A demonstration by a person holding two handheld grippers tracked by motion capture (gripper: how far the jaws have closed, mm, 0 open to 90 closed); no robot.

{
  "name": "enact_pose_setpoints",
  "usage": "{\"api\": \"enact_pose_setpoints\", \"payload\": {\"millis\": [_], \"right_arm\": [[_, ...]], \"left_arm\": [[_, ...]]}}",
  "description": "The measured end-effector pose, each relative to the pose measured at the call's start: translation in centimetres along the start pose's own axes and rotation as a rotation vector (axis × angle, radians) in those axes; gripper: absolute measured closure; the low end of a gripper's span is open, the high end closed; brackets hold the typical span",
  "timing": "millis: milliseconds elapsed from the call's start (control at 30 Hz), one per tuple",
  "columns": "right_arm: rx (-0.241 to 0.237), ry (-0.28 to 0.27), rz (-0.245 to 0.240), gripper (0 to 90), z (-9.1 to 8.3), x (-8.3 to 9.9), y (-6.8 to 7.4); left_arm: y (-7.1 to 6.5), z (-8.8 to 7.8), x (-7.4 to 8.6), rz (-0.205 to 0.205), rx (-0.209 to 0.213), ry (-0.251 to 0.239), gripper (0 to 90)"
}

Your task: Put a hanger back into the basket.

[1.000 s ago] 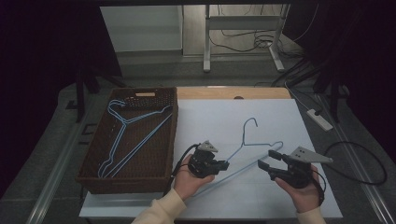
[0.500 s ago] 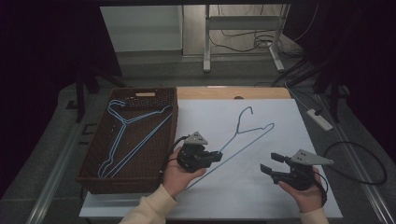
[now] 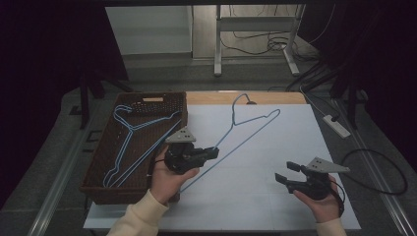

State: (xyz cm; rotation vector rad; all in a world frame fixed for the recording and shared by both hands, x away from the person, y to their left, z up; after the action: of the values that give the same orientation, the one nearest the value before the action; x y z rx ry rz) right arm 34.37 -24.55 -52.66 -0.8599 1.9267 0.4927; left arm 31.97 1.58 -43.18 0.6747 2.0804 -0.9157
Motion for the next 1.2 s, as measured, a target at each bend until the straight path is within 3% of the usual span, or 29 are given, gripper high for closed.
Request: {"api": "enact_pose_setpoints", "payload": {"millis": [367, 933, 1200], "right_arm": [[0.002, 0.019, -0.007, 32.6, 0.2, 0.3, -0.1], [0.008, 0.045, -0.011, 32.6, 0.6, 0.8, -0.1], [0.010, 0.054, -0.010, 32.6, 0.7, 1.0, -0.1]], "left_arm": [[2.5, -4.3, -0.8, -0.017, -0.042, -0.065, 85.9], [6.9, -9.9, 0.1, -0.061, -0.125, -0.140, 85.9], [9.5, -12.1, 0.8, -0.075, -0.170, -0.149, 85.9]]}}
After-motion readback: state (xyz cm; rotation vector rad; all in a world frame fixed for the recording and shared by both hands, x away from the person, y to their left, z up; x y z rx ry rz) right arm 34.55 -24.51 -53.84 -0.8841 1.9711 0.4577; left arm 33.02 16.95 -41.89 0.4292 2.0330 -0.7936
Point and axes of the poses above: each handheld gripper's, and its own axes: z roughly forward along the jaws, x roughly out of its underside, y roughly to its left, the point moved 10 cm from there along z, roughly forward along the jaws, and after that the axes turned 7 degrees about -z, right-handed, at the moved point
